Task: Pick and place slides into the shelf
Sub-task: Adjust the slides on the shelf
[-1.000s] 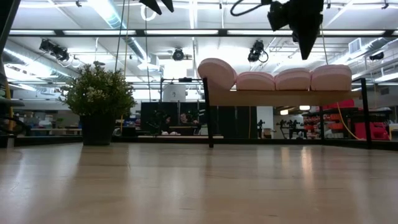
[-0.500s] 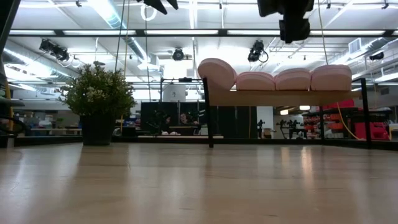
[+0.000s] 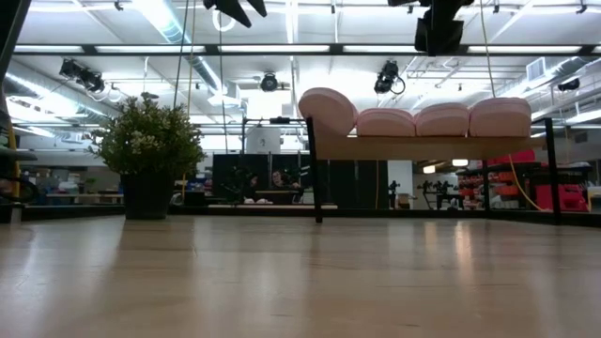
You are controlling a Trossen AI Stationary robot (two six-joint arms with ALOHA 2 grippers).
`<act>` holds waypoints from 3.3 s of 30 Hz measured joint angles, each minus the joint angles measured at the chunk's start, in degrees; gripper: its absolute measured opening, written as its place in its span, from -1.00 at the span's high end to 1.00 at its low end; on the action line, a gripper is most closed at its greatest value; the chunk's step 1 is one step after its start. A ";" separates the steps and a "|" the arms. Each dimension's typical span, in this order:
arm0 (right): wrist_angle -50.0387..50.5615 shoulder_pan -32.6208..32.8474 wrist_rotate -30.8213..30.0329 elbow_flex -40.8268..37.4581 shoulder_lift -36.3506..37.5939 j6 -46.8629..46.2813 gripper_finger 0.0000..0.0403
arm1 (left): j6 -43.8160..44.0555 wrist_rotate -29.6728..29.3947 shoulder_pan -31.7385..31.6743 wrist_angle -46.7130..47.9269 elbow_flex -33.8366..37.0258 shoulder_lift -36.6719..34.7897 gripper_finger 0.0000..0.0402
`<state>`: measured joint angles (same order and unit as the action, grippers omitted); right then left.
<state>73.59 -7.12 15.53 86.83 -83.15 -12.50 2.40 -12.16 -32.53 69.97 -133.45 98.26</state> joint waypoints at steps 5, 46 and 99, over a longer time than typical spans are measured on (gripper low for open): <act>3.99 2.71 1.19 0.00 0.00 0.60 -0.15 | 1.14 5.68 0.75 6.05 0.00 0.02 -0.48; 4.56 46.84 -13.50 -7.09 2.14 -38.05 -0.34 | -14.12 21.05 2.95 -10.10 0.03 18.25 -0.48; -16.93 44.25 -12.46 -18.86 2.08 -55.38 -0.27 | -33.02 49.31 0.72 -4.19 0.00 28.91 0.02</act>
<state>56.66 37.12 3.07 67.96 -81.08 -67.88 -30.62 37.15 -31.81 65.78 -133.45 127.17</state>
